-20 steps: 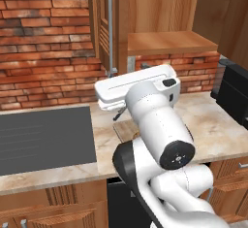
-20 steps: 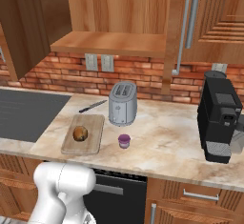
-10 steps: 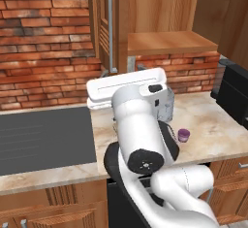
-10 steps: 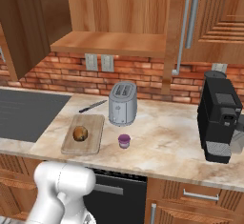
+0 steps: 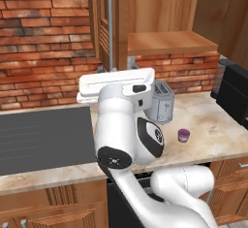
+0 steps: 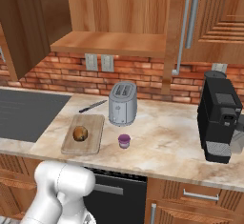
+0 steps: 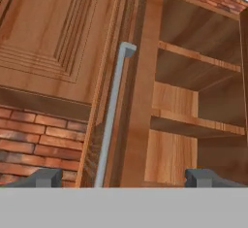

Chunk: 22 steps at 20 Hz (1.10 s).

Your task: Pick the bread, place it on the cutting board, pick the jam, place it on the counter, and close the cabinet.

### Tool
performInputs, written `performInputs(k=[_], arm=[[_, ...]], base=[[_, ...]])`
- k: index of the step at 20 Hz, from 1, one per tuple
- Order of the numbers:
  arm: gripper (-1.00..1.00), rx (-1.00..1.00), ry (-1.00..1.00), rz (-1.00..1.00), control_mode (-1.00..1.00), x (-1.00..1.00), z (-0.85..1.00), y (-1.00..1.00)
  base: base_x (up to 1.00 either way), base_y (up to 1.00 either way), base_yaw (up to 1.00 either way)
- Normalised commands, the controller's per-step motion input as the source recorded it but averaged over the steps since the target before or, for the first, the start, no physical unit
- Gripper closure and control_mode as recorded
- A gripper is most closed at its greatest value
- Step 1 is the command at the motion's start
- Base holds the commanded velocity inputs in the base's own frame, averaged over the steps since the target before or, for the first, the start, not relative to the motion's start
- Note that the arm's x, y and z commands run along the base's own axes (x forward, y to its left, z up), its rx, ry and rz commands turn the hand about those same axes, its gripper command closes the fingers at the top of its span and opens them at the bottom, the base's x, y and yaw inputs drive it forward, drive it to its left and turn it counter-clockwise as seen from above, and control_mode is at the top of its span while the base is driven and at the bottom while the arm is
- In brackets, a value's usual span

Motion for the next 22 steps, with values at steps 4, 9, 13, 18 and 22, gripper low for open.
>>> performInputs(k=[4, 9, 13, 18, 22], arm=[[-1.0, 0.0, -0.03, -0.13, -1.0, 0.24, -0.01, 0.11], [-1.0, 0.0, -0.03, -0.13, -1.0, 0.21, -0.01, 0.1], [-1.0, 0.0, -0.03, -0.13, -1.0, 0.18, -0.05, 0.11], [-1.0, 0.0, -0.03, -0.13, -1.0, 0.2, -0.06, 0.11], [-1.0, 0.0, -0.02, -0.12, -1.0, 0.2, -0.04, 0.12]], base=[[0.0, 0.0, 0.0], [0.0, 0.0, 0.0], [0.0, 0.0, 0.0], [0.0, 0.0, 0.0], [0.0, 0.0, 0.0]])
